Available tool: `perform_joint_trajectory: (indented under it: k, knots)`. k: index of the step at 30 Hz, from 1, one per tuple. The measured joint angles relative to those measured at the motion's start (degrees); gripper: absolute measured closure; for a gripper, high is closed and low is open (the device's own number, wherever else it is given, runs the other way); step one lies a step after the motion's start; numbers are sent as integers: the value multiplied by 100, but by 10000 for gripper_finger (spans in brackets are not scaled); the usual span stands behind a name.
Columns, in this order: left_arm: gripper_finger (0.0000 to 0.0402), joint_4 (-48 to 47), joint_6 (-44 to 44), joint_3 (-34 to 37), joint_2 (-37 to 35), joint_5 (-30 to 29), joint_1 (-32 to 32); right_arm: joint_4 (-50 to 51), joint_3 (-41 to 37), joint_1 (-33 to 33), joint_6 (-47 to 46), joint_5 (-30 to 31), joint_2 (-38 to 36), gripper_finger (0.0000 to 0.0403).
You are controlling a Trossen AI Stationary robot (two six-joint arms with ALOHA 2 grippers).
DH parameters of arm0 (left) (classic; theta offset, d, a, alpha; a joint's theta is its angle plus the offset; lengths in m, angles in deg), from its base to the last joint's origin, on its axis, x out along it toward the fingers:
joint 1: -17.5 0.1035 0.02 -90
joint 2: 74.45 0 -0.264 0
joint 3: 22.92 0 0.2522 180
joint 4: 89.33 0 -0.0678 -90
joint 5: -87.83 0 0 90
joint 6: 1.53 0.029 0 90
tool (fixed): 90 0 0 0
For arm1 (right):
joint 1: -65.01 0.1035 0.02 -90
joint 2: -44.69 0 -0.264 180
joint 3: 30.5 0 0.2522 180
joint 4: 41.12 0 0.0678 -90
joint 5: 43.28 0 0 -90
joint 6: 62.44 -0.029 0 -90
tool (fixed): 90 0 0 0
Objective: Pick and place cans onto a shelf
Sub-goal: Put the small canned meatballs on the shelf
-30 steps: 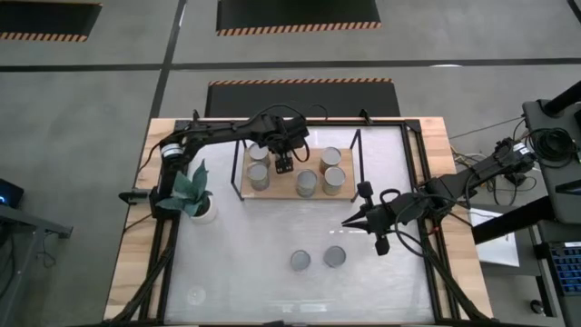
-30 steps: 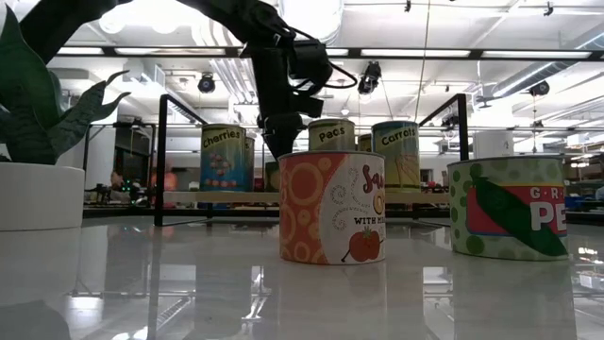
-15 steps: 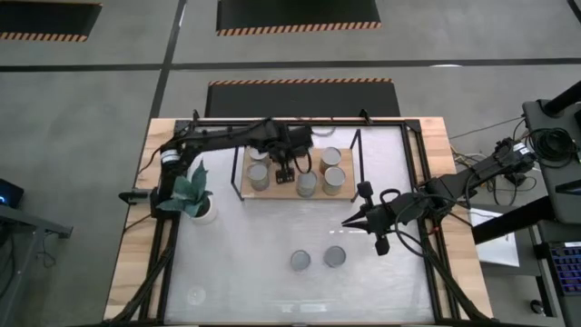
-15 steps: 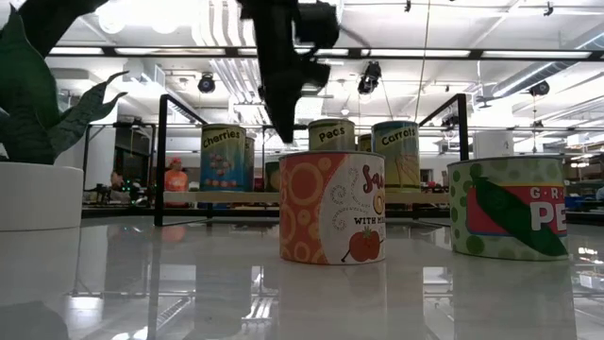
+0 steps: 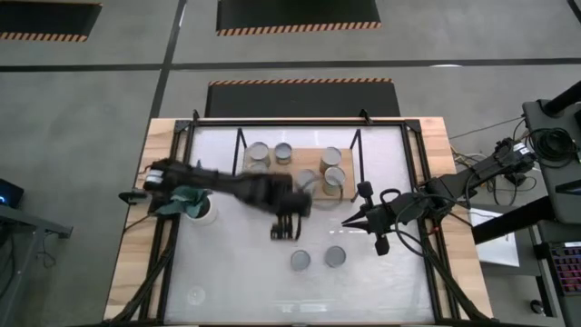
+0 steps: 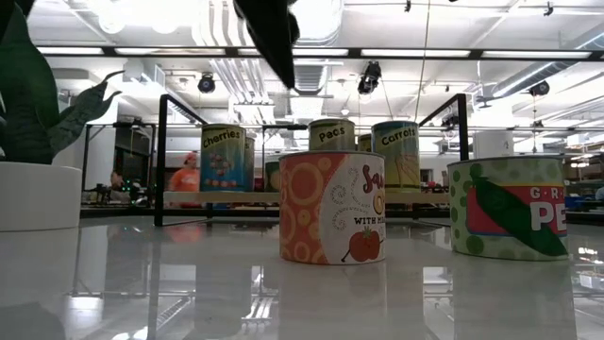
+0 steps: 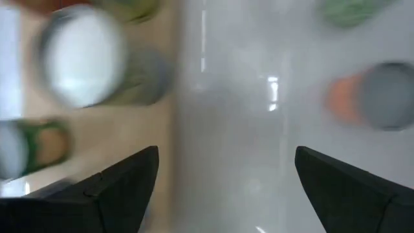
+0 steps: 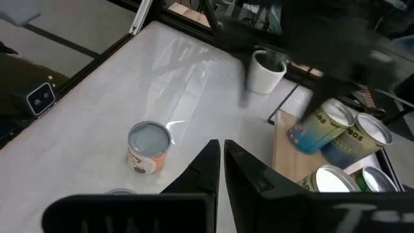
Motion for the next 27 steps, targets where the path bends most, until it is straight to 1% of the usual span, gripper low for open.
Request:
perform_joint_trajectory:
  k: [5,10,13,19,23,27]
  knots:
    - [58,690,-361,100,192,-12,-785,-6,2,0,26,0,0,390]
    - [58,1434,-453,177,459,-13,-1268,-95,4,0,61,0,0,390]
    - [58,1683,-623,247,620,-15,-1374,-142,6,0,119,0,0,390]
    - [58,1814,-953,270,1032,7,-1431,-164,6,0,231,0,0,390]
    - [58,1968,-979,270,1263,377,-1427,-172,6,0,304,0,0,390]
    - [58,2001,-1079,270,1313,395,-1424,-173,6,0,310,0,0,390]
